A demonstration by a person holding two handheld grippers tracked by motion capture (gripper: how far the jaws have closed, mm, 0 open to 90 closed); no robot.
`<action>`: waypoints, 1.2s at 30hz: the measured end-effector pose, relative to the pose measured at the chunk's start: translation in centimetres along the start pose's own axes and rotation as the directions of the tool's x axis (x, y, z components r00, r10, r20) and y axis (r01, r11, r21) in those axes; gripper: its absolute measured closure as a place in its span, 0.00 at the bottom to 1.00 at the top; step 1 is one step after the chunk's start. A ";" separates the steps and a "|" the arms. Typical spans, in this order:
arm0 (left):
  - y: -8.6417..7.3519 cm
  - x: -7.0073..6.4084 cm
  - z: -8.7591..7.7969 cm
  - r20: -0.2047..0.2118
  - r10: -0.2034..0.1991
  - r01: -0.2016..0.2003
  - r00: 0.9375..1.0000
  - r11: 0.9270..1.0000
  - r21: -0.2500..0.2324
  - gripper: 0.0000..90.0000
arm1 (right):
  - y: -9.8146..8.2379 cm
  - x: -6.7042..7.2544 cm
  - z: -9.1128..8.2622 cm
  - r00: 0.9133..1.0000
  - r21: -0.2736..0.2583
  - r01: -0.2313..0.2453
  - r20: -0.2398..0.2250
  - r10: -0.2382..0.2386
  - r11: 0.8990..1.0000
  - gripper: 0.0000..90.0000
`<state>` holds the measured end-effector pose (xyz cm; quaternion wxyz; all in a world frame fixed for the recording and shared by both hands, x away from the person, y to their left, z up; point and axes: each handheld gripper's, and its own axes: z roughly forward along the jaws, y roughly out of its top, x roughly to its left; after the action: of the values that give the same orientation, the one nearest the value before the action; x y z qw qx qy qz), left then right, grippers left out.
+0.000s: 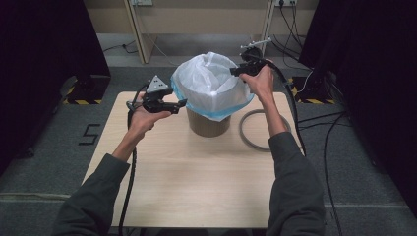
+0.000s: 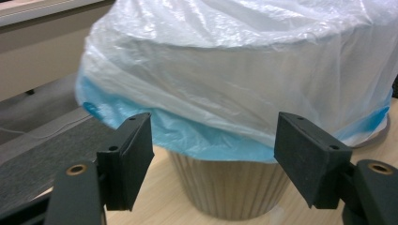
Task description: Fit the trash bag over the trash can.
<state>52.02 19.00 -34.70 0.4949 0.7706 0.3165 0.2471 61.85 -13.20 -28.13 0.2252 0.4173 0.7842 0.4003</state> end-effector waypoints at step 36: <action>-5.3 0.4 1.9 0.029 0.044 -0.047 0.999 0.991 0.126 0.91 | -1.4 0.7 -2.2 1.000 -0.052 0.018 -0.015 -0.019 0.999 0.55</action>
<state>52.31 19.80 -40.31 0.4435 0.8106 0.3073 0.2278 59.33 -14.05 -27.97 0.2333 0.4011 0.7790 0.4217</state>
